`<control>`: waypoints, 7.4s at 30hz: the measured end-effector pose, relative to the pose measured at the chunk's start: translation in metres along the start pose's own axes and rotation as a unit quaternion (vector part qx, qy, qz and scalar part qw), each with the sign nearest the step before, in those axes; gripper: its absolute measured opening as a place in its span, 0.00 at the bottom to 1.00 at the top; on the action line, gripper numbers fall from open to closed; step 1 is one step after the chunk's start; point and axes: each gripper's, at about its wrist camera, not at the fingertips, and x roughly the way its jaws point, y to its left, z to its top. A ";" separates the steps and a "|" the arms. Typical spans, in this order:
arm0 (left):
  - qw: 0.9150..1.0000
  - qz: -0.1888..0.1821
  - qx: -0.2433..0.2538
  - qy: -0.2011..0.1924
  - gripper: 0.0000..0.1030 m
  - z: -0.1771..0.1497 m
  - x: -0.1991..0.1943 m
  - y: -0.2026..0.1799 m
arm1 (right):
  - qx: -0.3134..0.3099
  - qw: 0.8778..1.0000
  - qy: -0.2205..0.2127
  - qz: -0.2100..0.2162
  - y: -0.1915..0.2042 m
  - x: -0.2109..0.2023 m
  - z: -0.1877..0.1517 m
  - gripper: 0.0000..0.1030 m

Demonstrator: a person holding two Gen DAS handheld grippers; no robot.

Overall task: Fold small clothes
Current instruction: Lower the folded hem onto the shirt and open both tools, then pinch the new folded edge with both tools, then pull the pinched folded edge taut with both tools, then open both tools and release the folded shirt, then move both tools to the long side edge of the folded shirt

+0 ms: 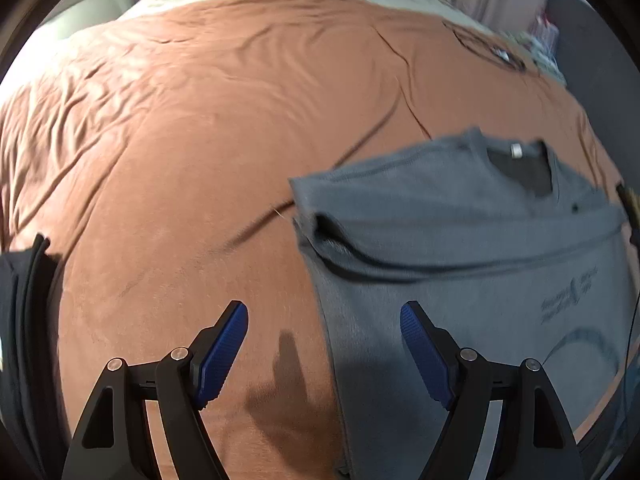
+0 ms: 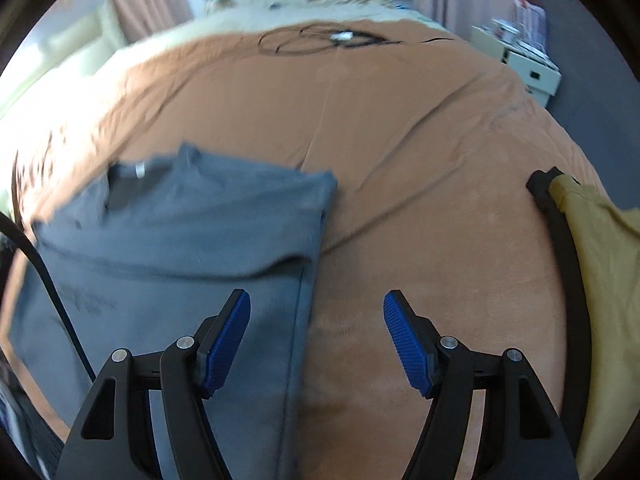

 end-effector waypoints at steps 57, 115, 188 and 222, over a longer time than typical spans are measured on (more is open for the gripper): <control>0.995 -0.036 -0.065 -0.074 0.08 0.050 0.014 0.025 | 0.010 0.997 -0.072 -0.016 0.000 0.059 0.064 0.02; 0.994 0.051 -0.031 -0.089 0.05 0.126 0.032 0.019 | 0.007 0.991 -0.115 -0.073 0.024 0.088 0.113 0.02; 0.998 -0.004 -0.045 -0.036 0.40 -0.139 -0.022 -0.039 | -0.009 1.000 0.015 -0.001 0.057 -0.017 -0.120 0.37; 0.950 -0.170 -0.261 -0.022 0.43 -0.176 -0.030 0.016 | 0.260 0.938 0.005 0.229 -0.023 -0.031 -0.181 0.37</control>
